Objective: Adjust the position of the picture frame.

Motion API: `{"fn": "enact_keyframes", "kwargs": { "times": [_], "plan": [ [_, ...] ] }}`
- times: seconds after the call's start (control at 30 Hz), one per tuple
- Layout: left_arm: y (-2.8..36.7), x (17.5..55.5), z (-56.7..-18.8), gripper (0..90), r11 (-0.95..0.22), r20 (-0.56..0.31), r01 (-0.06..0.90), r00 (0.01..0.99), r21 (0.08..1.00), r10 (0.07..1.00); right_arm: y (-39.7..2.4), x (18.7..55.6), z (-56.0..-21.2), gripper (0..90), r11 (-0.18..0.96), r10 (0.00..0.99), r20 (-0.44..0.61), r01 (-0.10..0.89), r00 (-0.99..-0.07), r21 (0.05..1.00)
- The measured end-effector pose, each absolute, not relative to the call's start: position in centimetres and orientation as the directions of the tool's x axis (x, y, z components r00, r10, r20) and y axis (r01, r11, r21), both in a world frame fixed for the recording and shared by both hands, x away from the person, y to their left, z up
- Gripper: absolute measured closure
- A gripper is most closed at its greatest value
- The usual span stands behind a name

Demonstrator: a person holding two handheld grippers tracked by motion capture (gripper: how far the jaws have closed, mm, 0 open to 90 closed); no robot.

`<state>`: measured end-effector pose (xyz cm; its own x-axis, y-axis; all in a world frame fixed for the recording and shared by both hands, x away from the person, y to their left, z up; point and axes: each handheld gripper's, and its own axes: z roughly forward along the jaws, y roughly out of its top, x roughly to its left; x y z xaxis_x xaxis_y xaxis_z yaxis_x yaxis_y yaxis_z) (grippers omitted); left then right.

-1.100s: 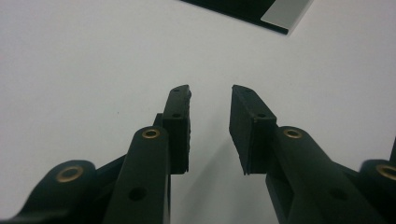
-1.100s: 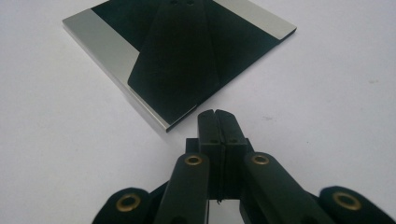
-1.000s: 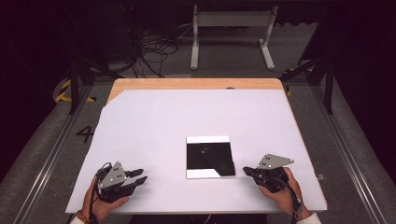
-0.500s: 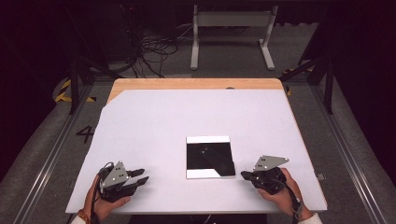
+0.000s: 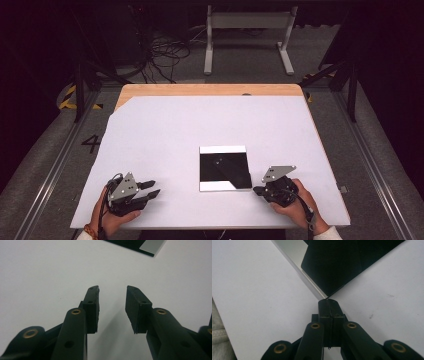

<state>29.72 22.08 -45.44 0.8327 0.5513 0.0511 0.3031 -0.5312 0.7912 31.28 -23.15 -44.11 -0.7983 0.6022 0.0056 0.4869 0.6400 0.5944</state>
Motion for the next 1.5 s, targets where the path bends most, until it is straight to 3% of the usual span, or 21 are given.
{"fn": "enact_keyframes", "kwargs": {
  "times": [0.37, 0.73, 1.5],
  "plan": [
    [21.9, 29.9, -45.7, 62.9, -0.542, 0.052, 0.305, 0.837, 0.783, 0.545, -22.8, 31.6, -44.1, 90.0, 0.640, 0.603, 0.007, 0.489, -0.798, 0.592],
    [21.7, 30.0, -45.9, 62.1, -0.547, 0.039, 0.314, 0.841, 0.776, 0.539, -22.0, 31.9, -43.6, 90.0, 0.695, 0.587, -0.025, 0.487, -0.809, 0.529],
    [21.7, 30.1, -45.9, 60.4, -0.544, 0.031, 0.321, 0.841, 0.775, 0.540, -23.3, 31.7, -43.7, 89.1, 0.580, 0.611, 0.034, 0.477, -0.791, 0.661]
  ]
}}
